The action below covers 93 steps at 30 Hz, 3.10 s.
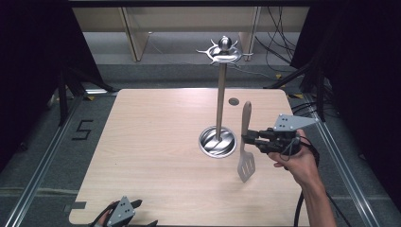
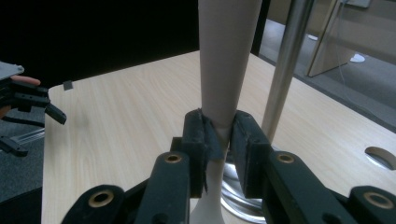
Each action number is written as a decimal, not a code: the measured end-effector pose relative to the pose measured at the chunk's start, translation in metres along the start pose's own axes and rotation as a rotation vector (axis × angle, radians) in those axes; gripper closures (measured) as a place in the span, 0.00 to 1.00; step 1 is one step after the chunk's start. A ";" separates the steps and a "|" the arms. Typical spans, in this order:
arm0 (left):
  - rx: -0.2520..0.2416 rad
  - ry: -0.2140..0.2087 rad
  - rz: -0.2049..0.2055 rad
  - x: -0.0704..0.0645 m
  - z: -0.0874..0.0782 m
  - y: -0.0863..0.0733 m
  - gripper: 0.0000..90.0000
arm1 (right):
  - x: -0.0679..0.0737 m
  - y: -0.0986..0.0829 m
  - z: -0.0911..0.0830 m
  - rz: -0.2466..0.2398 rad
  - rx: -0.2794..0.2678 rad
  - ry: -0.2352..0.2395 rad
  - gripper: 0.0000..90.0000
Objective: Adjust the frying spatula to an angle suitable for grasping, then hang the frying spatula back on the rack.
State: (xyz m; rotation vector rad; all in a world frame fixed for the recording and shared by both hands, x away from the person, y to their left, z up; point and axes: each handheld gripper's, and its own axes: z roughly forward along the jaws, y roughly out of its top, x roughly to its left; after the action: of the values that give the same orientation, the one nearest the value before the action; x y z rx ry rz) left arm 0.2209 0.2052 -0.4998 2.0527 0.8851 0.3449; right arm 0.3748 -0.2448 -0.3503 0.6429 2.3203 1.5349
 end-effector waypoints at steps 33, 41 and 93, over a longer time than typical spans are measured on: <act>0.046 -0.008 -0.005 0.004 0.001 0.002 0.16 | -0.017 0.044 -0.003 -0.020 -0.028 -0.038 0.85; 0.005 0.000 -0.030 0.000 0.001 0.000 0.16 | -0.019 0.051 -0.003 -0.026 -0.045 -0.041 0.85; 0.009 -0.019 0.031 0.002 -0.003 0.002 0.16 | -0.031 0.089 0.035 0.003 0.036 -0.050 0.85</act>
State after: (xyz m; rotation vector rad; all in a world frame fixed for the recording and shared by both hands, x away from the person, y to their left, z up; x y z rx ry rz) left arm 0.2218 0.2079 -0.4967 2.0769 0.8456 0.3384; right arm 0.4360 -0.2029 -0.2826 0.6864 2.3163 1.4646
